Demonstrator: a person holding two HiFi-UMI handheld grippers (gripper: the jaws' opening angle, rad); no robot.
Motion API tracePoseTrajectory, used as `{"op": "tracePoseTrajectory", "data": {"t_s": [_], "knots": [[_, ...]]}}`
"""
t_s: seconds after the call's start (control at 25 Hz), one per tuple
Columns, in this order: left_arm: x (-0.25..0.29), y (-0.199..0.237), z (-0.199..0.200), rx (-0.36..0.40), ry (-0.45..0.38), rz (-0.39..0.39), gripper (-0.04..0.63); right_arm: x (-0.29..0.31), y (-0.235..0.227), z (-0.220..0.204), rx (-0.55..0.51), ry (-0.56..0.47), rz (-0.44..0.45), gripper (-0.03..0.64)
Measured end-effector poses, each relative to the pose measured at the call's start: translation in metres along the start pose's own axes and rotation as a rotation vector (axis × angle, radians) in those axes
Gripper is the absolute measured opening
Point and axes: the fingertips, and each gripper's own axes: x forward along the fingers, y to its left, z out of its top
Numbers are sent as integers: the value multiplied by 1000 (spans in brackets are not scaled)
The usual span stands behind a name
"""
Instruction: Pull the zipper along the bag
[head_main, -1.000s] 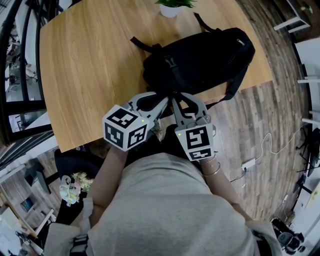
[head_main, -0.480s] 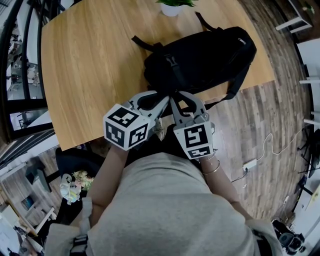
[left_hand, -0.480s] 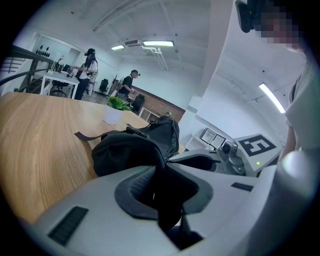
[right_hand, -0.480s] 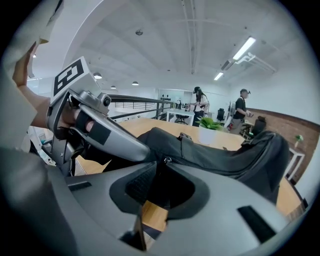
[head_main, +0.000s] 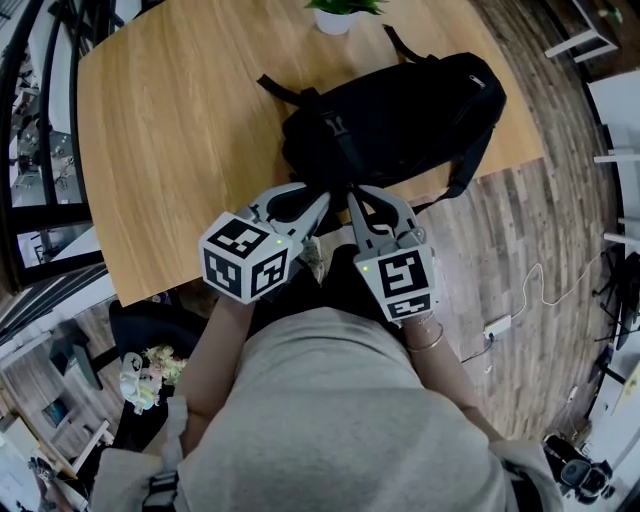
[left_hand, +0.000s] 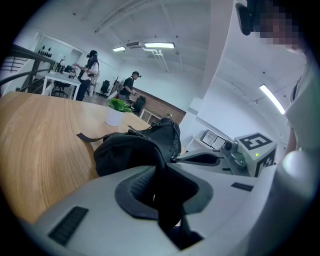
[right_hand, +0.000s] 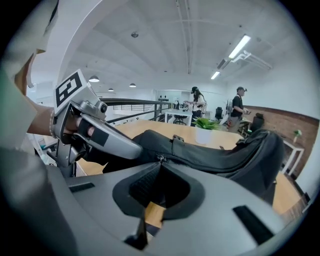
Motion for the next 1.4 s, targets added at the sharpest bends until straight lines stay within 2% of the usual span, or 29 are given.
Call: {"op": "tracePoseTrajectory", "data": {"t_s": [0.4,0.56,1.08,1.4], "knots": [[-12,4,11,-36,-84,83,61,-17,-34,6,13,11,13,11],[-15,7,17,-25,-119,128,61,-18,-54,7,-3,6,34,11],[-25,20,20,-130,-255,411,61,-21,-118,11,-43,-26,164,17],[-36,30,23,-177,-336,571,63,-21,-154,20,-27,-64,165,17]]}}
